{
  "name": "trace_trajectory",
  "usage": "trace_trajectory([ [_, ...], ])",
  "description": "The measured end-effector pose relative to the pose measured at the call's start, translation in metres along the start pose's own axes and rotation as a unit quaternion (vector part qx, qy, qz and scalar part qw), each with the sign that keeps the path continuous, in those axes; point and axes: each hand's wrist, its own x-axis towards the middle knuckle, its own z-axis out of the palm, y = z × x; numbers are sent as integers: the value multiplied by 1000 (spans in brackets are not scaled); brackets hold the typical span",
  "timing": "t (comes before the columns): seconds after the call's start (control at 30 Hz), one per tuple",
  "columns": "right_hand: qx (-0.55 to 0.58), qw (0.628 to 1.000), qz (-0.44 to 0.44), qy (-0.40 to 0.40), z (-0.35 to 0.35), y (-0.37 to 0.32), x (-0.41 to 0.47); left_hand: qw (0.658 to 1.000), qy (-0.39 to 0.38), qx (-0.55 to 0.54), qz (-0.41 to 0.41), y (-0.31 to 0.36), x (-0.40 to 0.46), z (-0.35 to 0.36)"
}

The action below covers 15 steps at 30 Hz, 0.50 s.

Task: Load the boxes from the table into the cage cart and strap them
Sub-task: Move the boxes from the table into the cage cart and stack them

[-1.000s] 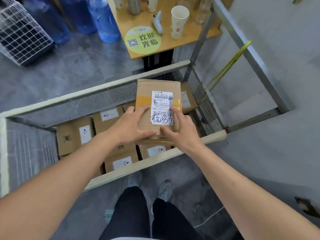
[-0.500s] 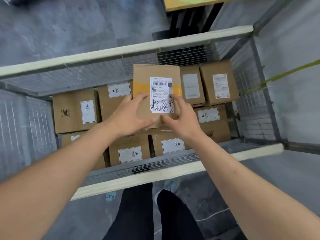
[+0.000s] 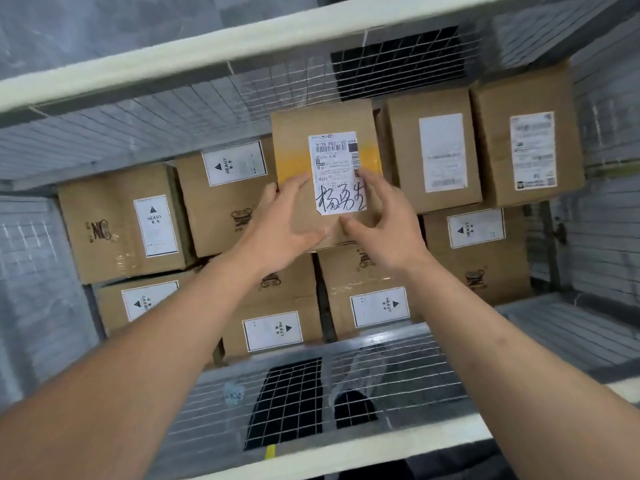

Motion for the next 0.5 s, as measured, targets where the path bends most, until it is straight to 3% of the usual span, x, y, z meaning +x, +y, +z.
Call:
trace_trajectory([
  [0.3, -160, 984, 29, 65, 10, 32, 26, 1000, -18, 4, 1, -3, 39, 37],
  [0.5, -217, 973, 0, 79, 16, 42, 25, 999, -50, 15, 1, -9, 36, 43],
])
